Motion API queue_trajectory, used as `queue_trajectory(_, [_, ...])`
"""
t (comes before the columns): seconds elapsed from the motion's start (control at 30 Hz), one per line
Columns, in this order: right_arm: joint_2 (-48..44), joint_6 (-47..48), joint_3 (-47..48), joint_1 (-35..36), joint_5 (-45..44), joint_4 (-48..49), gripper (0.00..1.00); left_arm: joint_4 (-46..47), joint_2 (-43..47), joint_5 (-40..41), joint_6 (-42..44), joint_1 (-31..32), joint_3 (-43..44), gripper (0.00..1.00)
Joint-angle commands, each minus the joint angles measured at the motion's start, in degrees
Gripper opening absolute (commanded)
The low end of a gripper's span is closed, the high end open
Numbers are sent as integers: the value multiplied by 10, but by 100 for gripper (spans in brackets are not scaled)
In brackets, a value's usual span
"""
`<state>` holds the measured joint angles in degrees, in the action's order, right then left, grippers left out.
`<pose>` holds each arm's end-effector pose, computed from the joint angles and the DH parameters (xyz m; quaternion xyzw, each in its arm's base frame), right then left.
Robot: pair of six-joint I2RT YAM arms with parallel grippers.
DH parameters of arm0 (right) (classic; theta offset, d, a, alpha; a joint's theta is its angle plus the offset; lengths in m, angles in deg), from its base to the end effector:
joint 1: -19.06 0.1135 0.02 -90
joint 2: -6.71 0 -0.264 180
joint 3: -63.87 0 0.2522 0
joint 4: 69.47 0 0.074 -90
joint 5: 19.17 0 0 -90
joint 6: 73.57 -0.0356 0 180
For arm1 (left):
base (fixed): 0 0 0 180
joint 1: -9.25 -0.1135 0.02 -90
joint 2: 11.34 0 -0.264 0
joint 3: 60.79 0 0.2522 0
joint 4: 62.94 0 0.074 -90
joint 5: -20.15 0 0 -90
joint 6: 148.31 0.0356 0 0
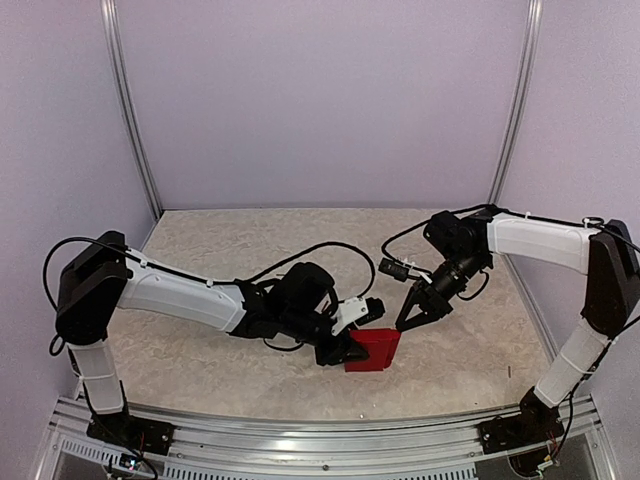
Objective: Fold the paper box
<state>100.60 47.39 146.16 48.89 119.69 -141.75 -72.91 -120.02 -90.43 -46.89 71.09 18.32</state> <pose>0.2429 0.1702 0.2293 -0.4790 0.7730 0.4125 0.0527 0.1809 -0.3644 0.1708 0.5922 0.6688 -0.3248 0.3106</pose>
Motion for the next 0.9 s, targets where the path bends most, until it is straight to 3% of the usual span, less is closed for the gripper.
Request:
queue_trajectory(0.0, [4, 1, 6, -3, 1, -2, 17, 14, 34, -9, -8, -1, -6, 39])
queue_trajectory(0.17, [4, 1, 1, -3, -2, 1, 19, 24, 38, -14, -11, -2, -4, 40])
queue_trajectory(0.47, [2, 0, -5, -4, -1, 4, 18, 23, 29, -26, -19, -10, 2, 31])
queue_trajectory(0.87, [5, -5, -9, -3, 3, 13, 11, 23, 17, -29, -23, -15, 9, 29])
